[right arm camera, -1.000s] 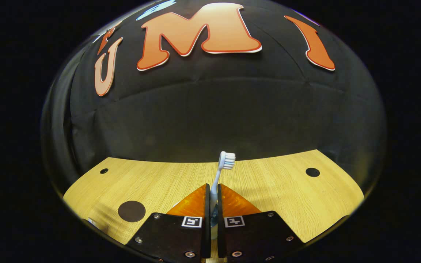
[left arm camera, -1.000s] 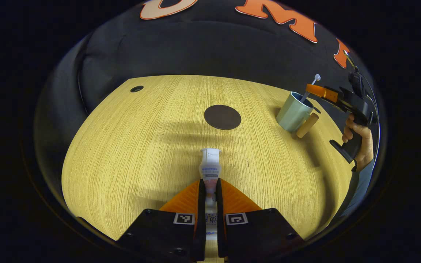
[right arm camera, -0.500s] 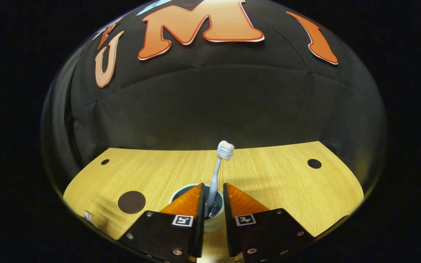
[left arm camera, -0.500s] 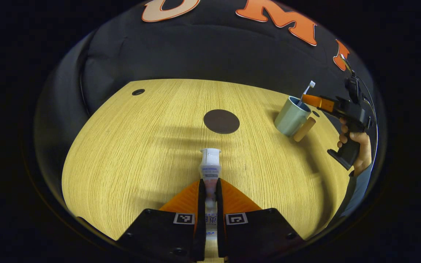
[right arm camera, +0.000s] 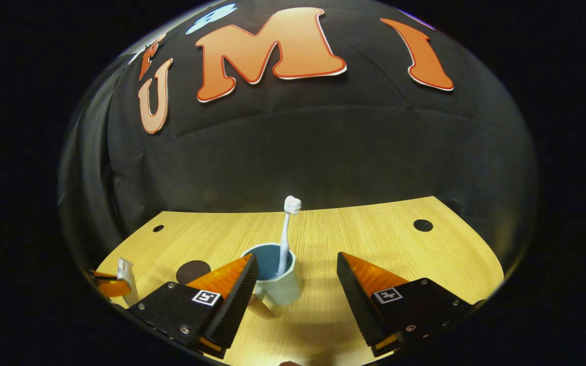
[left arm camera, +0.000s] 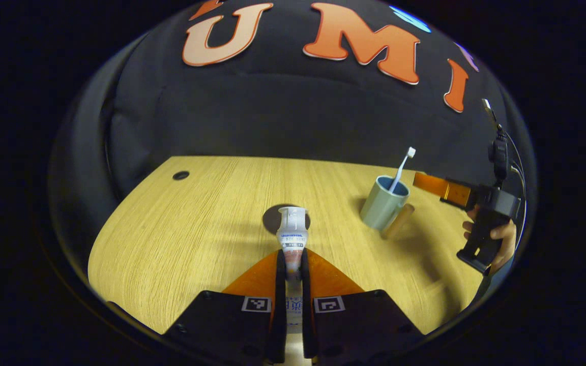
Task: Put the toothbrush and toothpaste on the desktop into the cup, then pick up the cup and place it on the coaster on the desktop.
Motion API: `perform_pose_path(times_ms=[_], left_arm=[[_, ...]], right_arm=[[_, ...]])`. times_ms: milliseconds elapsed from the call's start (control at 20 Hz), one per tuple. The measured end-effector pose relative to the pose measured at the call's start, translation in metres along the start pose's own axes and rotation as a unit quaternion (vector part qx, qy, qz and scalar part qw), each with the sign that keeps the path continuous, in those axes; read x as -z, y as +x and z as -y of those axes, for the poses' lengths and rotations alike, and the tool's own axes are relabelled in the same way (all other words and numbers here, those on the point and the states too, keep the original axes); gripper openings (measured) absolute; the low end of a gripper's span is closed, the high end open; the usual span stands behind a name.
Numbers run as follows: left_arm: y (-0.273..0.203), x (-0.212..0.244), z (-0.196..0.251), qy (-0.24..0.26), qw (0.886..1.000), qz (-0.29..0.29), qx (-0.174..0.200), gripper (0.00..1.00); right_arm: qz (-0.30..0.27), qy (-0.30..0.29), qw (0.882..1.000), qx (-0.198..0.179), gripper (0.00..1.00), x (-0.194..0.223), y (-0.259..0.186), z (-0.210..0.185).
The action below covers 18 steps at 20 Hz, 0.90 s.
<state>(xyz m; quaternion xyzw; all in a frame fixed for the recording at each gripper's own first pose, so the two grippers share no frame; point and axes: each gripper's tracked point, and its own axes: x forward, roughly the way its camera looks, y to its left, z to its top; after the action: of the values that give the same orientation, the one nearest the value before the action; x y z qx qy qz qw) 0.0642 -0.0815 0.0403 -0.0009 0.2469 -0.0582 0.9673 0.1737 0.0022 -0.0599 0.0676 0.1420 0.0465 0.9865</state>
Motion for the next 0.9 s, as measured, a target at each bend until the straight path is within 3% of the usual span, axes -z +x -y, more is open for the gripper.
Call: perform_pose_path(times_ms=[350,600,750,900], left_arm=[[0.042,-0.09,0.098,0.032,0.991,0.12,0.059,0.16],[0.068,-0.15,0.149,0.021,0.972,0.219,0.083,0.16],[0.084,-0.169,0.17,0.021,0.96,0.261,0.101,0.16],[0.115,-0.167,0.181,0.014,0.956,0.272,0.111,0.16]], right_arm=[[0.044,0.021,0.999,0.005,0.95,0.002,-0.043,0.04],[0.037,0.027,0.999,0.007,0.95,0.02,-0.051,0.059],[0.042,0.014,0.999,0.016,0.95,0.02,-0.052,0.066],[0.046,0.01,0.999,0.018,0.95,0.025,-0.057,0.074]])
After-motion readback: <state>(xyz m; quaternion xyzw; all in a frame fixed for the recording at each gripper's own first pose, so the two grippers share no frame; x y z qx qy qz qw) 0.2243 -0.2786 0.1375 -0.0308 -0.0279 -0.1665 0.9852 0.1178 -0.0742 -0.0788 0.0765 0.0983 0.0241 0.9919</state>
